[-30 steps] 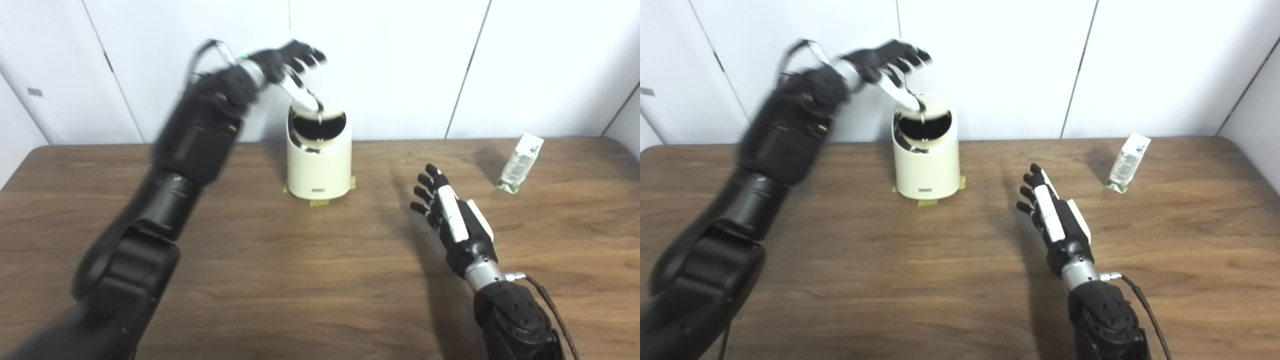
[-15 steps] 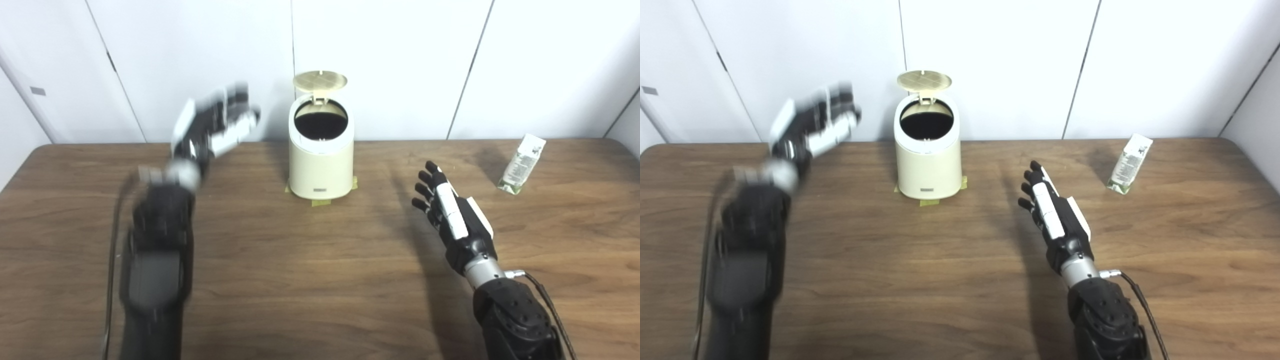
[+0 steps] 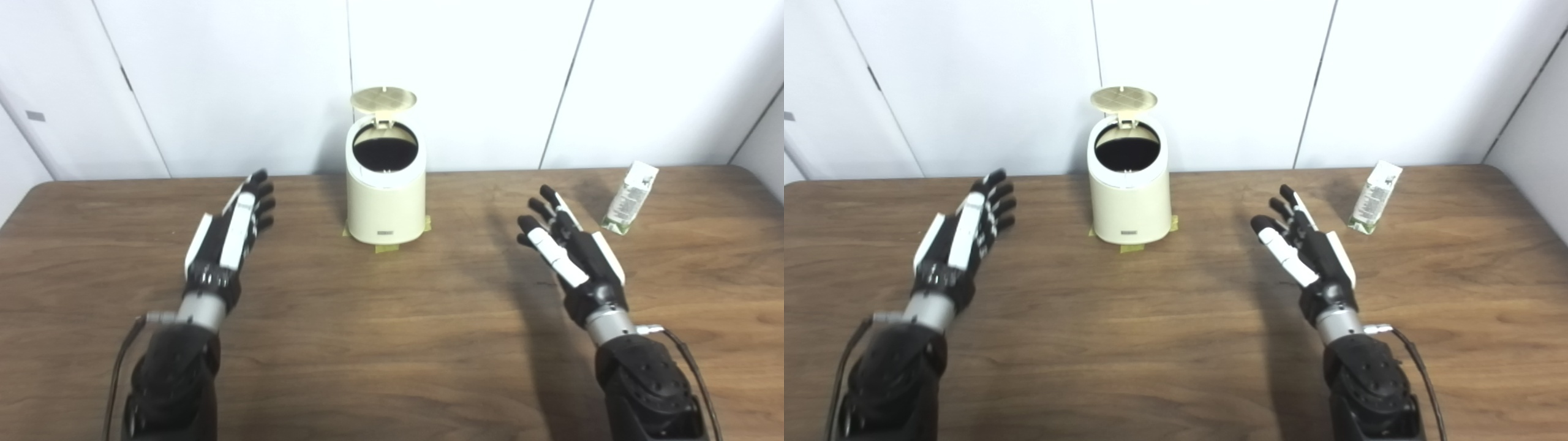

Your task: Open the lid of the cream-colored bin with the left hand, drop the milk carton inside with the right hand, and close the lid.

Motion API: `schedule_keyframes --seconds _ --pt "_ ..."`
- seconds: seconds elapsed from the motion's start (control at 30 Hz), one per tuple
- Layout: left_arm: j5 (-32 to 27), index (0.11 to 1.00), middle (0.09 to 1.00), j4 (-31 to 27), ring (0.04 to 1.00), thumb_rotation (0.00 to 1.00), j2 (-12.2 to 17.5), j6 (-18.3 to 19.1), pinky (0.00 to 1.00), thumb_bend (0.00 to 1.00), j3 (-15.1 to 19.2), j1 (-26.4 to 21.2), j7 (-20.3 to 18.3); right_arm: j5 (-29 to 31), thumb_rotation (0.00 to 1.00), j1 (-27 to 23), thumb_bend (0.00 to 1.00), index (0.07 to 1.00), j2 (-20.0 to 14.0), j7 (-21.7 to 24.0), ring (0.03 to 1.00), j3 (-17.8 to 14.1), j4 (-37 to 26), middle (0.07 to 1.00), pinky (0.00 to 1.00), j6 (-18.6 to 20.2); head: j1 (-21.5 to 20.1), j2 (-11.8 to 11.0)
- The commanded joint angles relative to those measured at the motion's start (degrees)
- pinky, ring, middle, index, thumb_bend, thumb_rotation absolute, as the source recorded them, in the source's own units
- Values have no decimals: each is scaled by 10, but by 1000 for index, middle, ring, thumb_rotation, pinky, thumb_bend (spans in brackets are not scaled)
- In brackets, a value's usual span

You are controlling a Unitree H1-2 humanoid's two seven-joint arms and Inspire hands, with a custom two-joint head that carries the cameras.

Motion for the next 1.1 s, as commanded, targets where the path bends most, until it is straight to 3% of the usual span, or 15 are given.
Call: schedule_keyframes --seconds 0.0,0.1,0.4,0.53,0.7,0.9,1.07 --pt "-21 959 953 -21 944 1000 -5 -12 935 536 -1 -21 9 -21 381 -9 713 927 -26 -12 881 -14 -1 929 764 -47 -16 2" --pt "-31 963 964 -22 961 1000 -5 -16 950 555 -5 -14 11 -46 349 -2 756 914 -45 -28 877 -26 5 919 738 -66 -45 4" --pt "-71 974 976 -7 971 1000 3 -22 990 509 1 -3 14 -127 201 21 782 835 -87 -70 828 -75 -58 837 808 -25 -144 -1" --pt "-82 975 974 8 972 1000 16 -39 985 519 4 1 9 -160 186 8 809 839 -118 -76 840 -85 -36 863 748 -25 -170 -6" --pt "-95 989 977 11 985 1000 29 -40 1000 525 2 1 9 -236 185 -27 860 838 -153 -83 824 -67 -19 878 659 3 -183 -7" --pt "-91 984 969 -6 980 1000 39 -23 1000 502 -2 0 16 -282 94 -80 870 853 -189 -65 877 -44 9 900 758 37 -186 -6" --pt "-88 982 969 -14 986 1000 48 -9 1000 480 -3 -5 19 -282 71 -123 887 878 -211 -46 879 -31 66 907 752 43 -188 -6"
